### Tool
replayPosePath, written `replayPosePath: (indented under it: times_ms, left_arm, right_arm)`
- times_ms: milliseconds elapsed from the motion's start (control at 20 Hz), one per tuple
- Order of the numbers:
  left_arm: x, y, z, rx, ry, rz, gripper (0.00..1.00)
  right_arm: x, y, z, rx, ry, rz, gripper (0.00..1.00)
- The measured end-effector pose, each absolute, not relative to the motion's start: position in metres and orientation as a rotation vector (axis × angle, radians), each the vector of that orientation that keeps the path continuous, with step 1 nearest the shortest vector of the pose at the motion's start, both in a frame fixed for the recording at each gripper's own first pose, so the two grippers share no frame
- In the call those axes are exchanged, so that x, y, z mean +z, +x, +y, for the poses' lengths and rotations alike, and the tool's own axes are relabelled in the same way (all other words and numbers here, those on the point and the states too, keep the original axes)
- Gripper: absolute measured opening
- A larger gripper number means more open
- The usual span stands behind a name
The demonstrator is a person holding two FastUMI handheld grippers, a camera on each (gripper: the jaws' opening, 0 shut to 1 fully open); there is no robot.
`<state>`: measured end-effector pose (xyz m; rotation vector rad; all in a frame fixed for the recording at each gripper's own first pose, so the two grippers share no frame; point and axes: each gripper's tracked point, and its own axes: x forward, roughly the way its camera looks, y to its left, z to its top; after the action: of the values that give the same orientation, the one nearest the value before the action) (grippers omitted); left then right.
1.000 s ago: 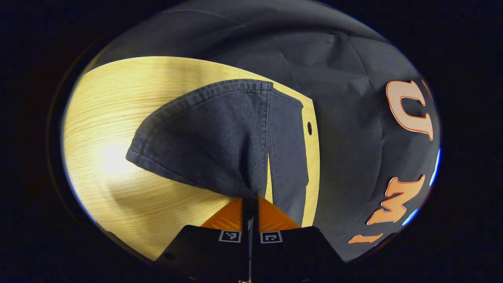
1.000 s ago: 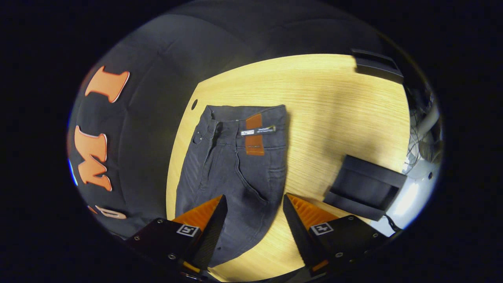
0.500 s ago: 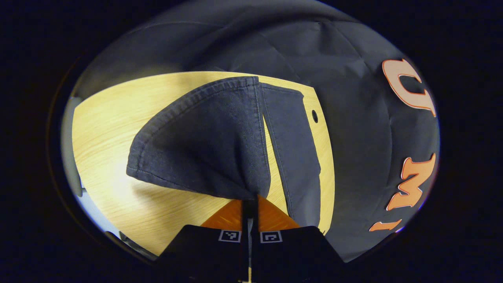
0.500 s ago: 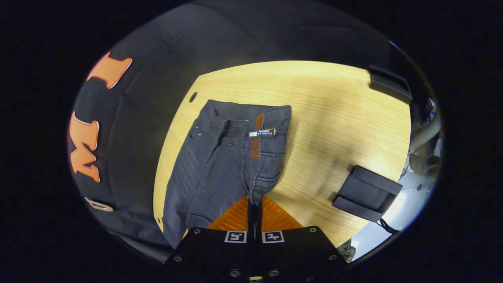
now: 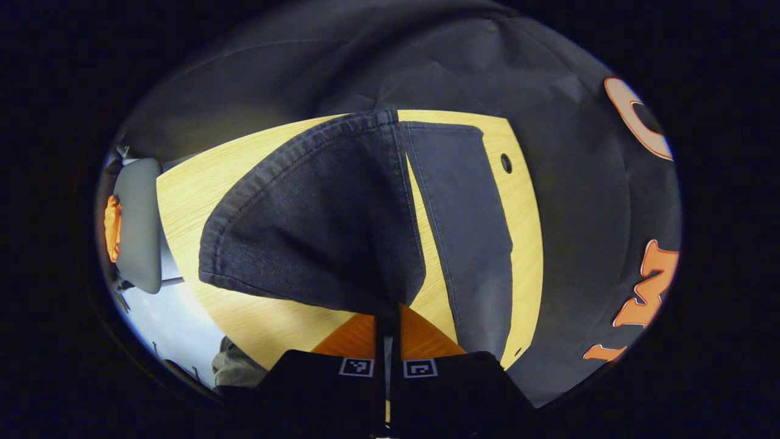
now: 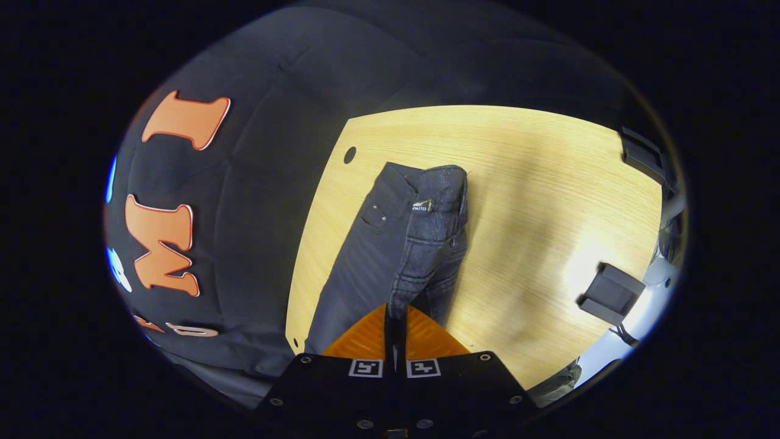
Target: Grasp the waist and the cuffs of the jeans and fold them to make the two legs overlap; first hold the waist and fold one-third of the jeans toward the cuffs, then hold the cuffs and fold the remaining one-third in the same direction to finish folding.
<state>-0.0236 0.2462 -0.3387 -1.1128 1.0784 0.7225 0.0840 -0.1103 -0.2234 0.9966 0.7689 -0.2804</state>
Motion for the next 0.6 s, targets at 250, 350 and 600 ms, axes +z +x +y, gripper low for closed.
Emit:
replayPosePath:
  times_ms: [250,350,600]
  left_arm:
    - [-0.331,0.013,0.253,0.824,-1.117,1.231,0.03]
    - [-0.34,0.043,0.265,0.829,-1.064,1.284,0.03]
    - [-0.371,0.115,0.276,0.855,-1.038,1.378,0.03]
  right_arm:
    - [-0.21,0.134,-0.097,-0.284,1.01,0.792,0.0]
    - [-0.212,0.163,-0.094,-0.279,1.019,0.814,0.0]
    - [-0.234,0.237,-0.086,-0.298,1.013,0.875,0.0]
